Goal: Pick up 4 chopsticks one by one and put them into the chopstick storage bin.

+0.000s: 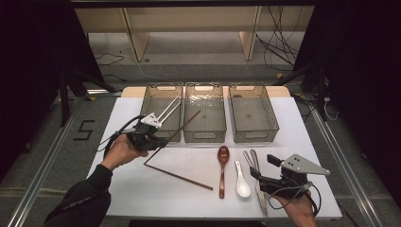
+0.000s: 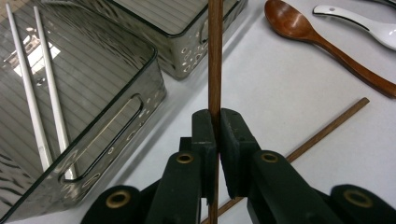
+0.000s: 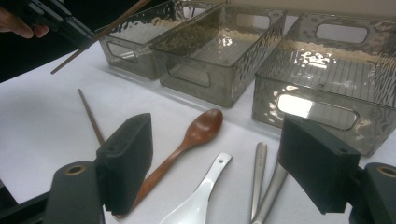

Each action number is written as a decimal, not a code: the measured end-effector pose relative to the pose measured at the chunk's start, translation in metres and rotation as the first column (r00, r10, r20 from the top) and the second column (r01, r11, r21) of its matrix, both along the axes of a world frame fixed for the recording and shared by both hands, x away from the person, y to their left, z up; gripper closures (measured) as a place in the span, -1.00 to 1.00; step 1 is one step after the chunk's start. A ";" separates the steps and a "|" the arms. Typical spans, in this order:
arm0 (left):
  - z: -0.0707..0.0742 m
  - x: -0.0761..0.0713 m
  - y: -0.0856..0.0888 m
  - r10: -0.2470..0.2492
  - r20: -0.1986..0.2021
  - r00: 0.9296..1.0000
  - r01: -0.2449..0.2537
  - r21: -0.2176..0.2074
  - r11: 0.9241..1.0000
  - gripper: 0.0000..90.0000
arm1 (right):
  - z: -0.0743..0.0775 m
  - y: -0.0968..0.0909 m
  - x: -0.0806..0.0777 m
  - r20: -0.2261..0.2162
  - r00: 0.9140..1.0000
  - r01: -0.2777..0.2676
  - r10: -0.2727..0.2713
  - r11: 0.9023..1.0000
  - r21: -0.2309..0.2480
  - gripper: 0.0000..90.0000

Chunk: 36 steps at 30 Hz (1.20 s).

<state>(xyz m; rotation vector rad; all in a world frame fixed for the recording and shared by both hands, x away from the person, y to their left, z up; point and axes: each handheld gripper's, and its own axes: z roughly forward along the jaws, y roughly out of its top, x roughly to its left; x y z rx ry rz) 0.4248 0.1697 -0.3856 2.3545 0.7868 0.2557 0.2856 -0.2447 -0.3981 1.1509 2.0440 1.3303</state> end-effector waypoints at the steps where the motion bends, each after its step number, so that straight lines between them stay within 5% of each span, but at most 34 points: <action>1: 0.001 0.001 0.000 0.005 0.000 1.000 -0.005 -0.003 1.000 0.86 | 0.000 0.000 0.000 0.000 1.000 0.001 -0.001 1.000 0.000 -0.40; 24: 0.014 0.022 -0.003 0.056 0.016 0.998 -0.055 -0.066 0.996 0.86 | 0.000 0.000 0.000 -0.001 1.000 -0.002 0.002 1.000 0.001 -0.40; 36: 0.028 0.036 0.000 0.088 0.045 0.995 -0.085 -0.060 0.995 0.86 | 0.000 0.000 0.000 0.001 1.000 -0.002 0.002 1.000 0.001 -0.40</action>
